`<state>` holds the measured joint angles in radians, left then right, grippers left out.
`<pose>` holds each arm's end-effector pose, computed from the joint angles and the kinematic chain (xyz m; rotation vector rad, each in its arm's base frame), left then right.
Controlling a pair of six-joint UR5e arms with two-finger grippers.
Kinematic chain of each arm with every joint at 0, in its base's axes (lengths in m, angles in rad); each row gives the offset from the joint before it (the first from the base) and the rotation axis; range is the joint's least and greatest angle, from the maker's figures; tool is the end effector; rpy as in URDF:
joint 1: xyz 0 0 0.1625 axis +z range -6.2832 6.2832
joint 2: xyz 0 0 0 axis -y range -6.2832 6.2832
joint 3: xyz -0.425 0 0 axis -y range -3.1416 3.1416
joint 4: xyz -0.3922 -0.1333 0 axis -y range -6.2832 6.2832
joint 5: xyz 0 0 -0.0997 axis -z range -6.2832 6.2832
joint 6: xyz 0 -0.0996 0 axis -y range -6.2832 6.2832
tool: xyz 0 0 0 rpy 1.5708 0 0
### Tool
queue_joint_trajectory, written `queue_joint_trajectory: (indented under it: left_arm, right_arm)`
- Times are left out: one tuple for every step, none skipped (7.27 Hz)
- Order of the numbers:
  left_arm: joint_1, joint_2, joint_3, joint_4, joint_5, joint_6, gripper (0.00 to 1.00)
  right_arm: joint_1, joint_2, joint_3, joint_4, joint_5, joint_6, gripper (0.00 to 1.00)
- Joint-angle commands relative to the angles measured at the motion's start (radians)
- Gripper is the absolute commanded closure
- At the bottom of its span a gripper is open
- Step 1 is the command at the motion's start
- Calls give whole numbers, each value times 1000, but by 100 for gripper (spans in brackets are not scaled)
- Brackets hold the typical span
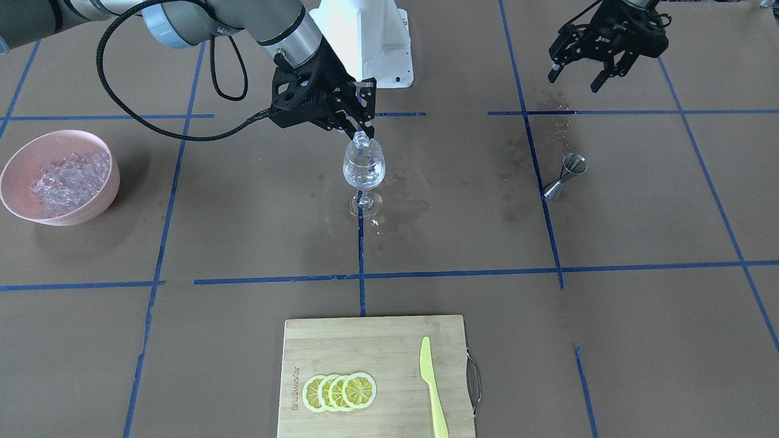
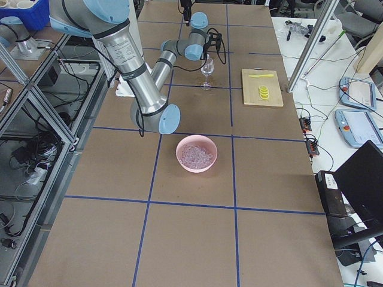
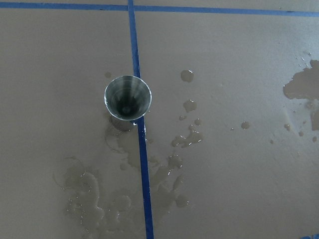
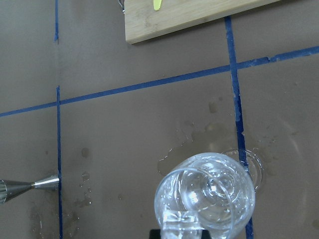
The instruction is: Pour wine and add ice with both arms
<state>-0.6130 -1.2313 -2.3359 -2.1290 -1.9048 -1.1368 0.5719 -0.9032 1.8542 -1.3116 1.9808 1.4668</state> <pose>0.2278 -0.2833 0.3704 0.2213 0.9958 0.0011 -0.4636 -0.4097 0.1160 0.0571 -1.2415 0.1582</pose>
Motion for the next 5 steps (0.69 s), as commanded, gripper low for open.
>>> queue_joint_trajectory:
  left_arm:
    - [-5, -4, -2, 3, 0, 0, 0]
    - [-10, -4, -3, 3, 0, 0, 0]
    - [-25, -4, -11, 3, -3, 2, 0]
    - [-42, -7, -13, 20, -64, 5, 0]
    - [-53, -14, -19, 49, -85, 53, 0]
  right_arm:
    - [-1, 1, 0, -3, -3, 55, 4]
    - [-1, 1, 2, -3, -4, 56, 0]
    - [-1, 1, 3, -3, -4, 55, 0]
    - [2, -2, 8, -5, -4, 52, 0]
    - [28, -14, 14, -5, 7, 46, 0]
